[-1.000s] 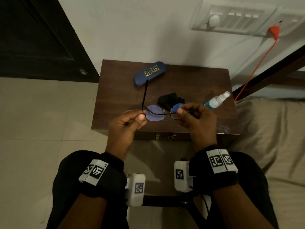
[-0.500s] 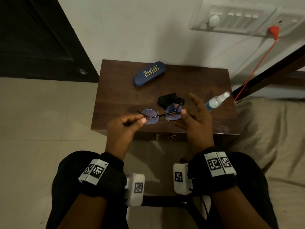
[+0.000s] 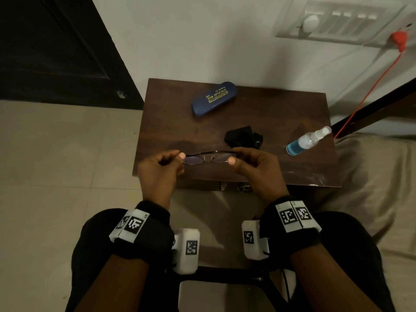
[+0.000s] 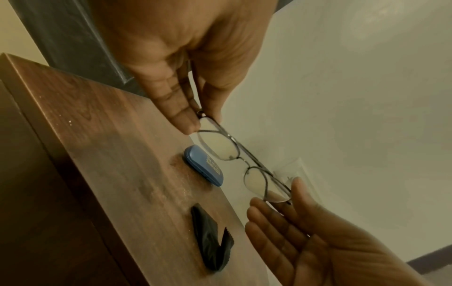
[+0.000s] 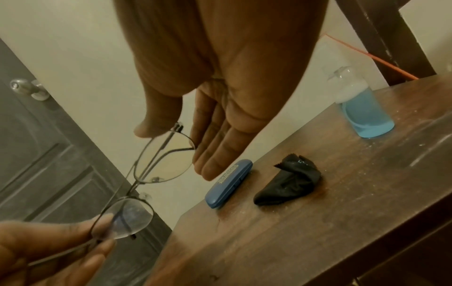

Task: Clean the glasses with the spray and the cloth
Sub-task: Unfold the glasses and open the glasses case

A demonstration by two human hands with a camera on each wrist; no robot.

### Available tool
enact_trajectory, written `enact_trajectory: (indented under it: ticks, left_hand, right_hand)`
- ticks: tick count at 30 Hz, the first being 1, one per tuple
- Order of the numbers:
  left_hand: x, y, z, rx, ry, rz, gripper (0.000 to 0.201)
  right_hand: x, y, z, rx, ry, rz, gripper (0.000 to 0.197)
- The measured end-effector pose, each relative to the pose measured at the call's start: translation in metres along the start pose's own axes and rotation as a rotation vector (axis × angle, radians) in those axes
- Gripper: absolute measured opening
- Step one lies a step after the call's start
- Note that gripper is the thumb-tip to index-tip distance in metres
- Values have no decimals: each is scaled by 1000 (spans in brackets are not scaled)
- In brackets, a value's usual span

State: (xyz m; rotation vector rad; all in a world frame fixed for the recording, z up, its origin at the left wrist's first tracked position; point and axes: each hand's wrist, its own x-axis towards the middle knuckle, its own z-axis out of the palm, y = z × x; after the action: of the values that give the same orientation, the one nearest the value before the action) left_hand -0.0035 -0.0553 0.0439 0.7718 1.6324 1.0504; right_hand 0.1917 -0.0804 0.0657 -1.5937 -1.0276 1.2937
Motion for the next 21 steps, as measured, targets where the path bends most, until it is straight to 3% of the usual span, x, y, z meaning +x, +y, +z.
enact_trajectory:
  ticks: [6,8,14,21]
  left_hand:
    - [39,0,-2,-52,-33,-264,7]
    - [49,0,-1,-44,-49,-292,7]
    - [77,-14,3,142,-51,-286,16]
    - [83,-25,5,477,-68,-99,17]
  right_hand:
    - [25,15,27,-136,48,-40,10]
    - [38,22,36,-172,109,-9,17]
    - [75,43,51,-272,127,153,36]
    - [96,59,53,-398,185,250,40]
